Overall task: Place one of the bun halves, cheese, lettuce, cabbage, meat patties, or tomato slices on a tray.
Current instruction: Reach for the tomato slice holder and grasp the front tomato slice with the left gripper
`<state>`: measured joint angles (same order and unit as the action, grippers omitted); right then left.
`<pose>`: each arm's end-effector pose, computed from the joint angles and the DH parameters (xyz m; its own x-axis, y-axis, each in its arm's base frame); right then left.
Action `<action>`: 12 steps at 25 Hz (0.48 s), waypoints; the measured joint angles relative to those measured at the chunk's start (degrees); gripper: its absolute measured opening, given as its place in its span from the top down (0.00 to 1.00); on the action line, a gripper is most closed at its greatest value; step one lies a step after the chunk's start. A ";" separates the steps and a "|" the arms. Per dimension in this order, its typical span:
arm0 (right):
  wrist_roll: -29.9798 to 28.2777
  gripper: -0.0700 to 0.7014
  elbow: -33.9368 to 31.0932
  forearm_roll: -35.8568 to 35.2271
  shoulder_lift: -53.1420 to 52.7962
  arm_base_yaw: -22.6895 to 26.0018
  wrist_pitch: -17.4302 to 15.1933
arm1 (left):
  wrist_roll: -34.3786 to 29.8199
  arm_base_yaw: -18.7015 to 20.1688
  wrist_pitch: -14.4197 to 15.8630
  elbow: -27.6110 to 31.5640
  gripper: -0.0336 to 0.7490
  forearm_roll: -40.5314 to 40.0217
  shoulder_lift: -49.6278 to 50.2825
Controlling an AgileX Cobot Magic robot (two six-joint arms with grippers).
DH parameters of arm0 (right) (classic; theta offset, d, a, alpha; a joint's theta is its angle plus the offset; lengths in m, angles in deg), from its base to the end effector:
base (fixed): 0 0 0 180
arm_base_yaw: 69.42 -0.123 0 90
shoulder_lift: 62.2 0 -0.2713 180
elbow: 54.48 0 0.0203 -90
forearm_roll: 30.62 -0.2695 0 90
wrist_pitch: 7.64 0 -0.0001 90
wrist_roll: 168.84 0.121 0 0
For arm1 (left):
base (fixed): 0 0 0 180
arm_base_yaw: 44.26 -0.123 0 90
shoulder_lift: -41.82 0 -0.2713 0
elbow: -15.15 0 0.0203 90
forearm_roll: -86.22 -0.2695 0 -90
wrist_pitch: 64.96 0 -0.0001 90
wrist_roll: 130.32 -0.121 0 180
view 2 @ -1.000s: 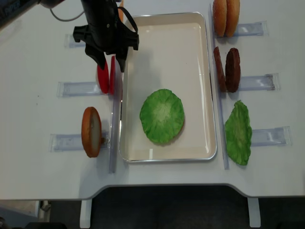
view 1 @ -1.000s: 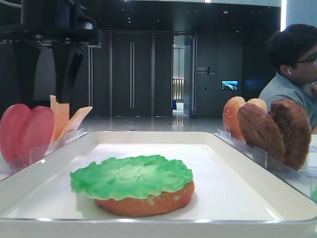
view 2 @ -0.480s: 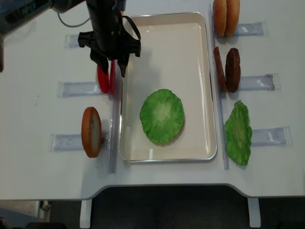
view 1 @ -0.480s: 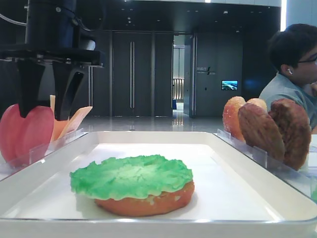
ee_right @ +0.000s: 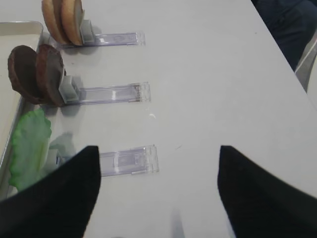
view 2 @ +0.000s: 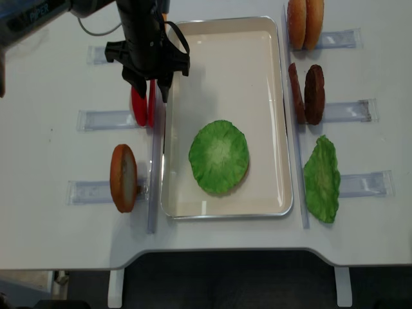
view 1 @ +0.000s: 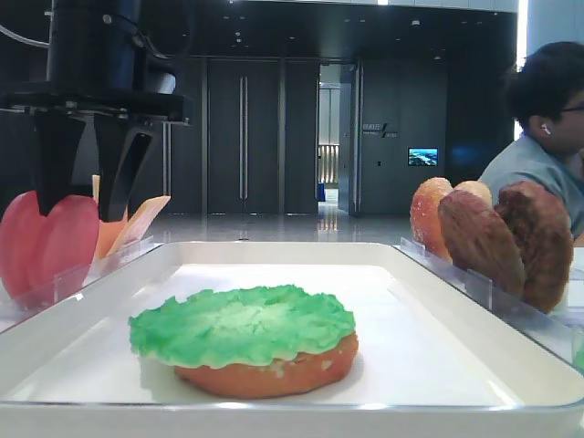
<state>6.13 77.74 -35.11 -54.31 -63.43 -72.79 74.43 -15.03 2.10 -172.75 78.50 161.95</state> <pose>0.0467 0.0037 0.2672 -0.5102 -0.0014 -0.8601 0.0155 0.9998 -0.0108 0.3521 -0.1799 0.1544 -0.9893 0.1327 -0.0603 0.1256 0.9861 0.1091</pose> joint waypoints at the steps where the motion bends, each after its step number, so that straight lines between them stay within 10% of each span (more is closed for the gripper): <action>1: 0.00 0.28 0.00 0.00 0.00 0.00 0.00 | 0.00 0.00 -0.06 0.00 0.47 0.00 0.00; 12: 0.00 0.28 0.00 0.00 0.00 0.00 0.00 | 0.00 0.00 0.63 0.00 0.49 -0.96 0.00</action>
<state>6.13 77.74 -35.11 -54.31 -63.43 -72.79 74.43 -15.03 2.73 -172.75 77.54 161.95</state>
